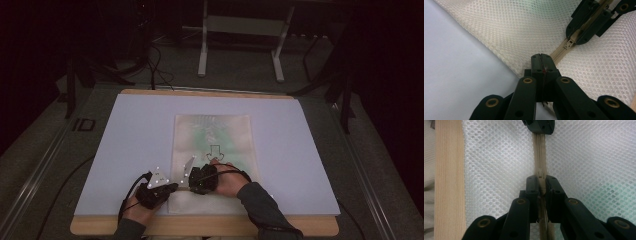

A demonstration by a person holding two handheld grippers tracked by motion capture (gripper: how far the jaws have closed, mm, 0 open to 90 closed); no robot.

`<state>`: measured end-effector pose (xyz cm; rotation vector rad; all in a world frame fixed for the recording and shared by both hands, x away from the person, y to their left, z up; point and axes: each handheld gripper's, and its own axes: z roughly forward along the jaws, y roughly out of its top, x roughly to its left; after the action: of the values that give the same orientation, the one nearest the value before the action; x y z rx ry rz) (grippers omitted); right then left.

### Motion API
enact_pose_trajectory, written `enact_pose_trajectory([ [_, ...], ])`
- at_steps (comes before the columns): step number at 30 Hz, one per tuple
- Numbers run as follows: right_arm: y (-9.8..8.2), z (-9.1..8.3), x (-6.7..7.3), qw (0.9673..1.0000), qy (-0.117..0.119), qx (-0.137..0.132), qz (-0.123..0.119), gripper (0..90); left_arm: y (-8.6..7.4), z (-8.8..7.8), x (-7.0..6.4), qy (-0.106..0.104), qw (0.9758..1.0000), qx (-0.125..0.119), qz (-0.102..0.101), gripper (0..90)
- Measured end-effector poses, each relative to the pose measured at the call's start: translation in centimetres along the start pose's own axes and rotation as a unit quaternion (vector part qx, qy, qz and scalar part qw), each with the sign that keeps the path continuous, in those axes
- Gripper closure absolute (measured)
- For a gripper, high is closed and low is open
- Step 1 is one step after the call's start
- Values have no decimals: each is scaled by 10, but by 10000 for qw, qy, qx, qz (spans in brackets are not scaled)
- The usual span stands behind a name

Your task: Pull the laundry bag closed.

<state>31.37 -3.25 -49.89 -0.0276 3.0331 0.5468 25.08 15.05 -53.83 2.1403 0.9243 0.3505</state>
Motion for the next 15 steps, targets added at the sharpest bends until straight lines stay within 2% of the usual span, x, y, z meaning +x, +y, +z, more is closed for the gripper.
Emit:
enact_pose_trajectory([
  [15, -2, -3, 0, 10000, 10, 82, -24, 821, 0, 0, 0, -18, 10000, -9, -12, 894],
])
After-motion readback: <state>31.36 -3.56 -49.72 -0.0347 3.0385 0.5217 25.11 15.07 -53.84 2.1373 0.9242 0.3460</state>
